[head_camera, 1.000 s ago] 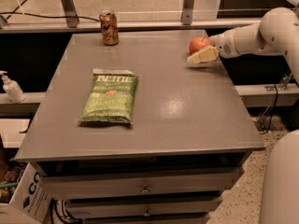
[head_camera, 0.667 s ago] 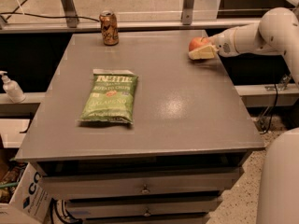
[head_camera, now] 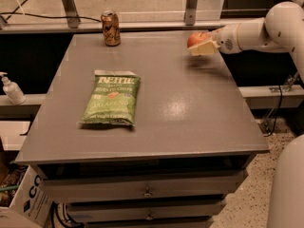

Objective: Move apple near orange can

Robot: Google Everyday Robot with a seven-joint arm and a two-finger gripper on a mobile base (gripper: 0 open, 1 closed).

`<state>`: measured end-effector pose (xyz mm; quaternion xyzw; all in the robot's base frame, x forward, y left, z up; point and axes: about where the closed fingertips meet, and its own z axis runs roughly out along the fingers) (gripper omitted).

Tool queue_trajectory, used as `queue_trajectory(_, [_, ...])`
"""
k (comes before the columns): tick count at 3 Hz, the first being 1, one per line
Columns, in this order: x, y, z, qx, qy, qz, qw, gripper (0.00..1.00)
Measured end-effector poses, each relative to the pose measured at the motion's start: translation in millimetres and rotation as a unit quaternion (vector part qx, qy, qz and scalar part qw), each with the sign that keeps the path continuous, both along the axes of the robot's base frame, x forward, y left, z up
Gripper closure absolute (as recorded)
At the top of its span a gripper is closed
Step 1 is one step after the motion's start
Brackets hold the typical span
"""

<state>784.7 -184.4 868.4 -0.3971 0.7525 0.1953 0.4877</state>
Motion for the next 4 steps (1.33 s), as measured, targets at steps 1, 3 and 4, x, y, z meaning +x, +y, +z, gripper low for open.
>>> queue_trajectory(1, [-22.2, 59.8, 20.1, 0.034, -0.008, 0.052, 0.9981, 1.0])
queue_trajectory(3, [-17.2, 66.7, 18.8, 0.033, -0.018, 0.042, 0.9984, 1.0])
queue_trajectory(4, [3.0, 100.0, 19.6, 0.051, -0.041, 0.032, 0.9974, 1.0])
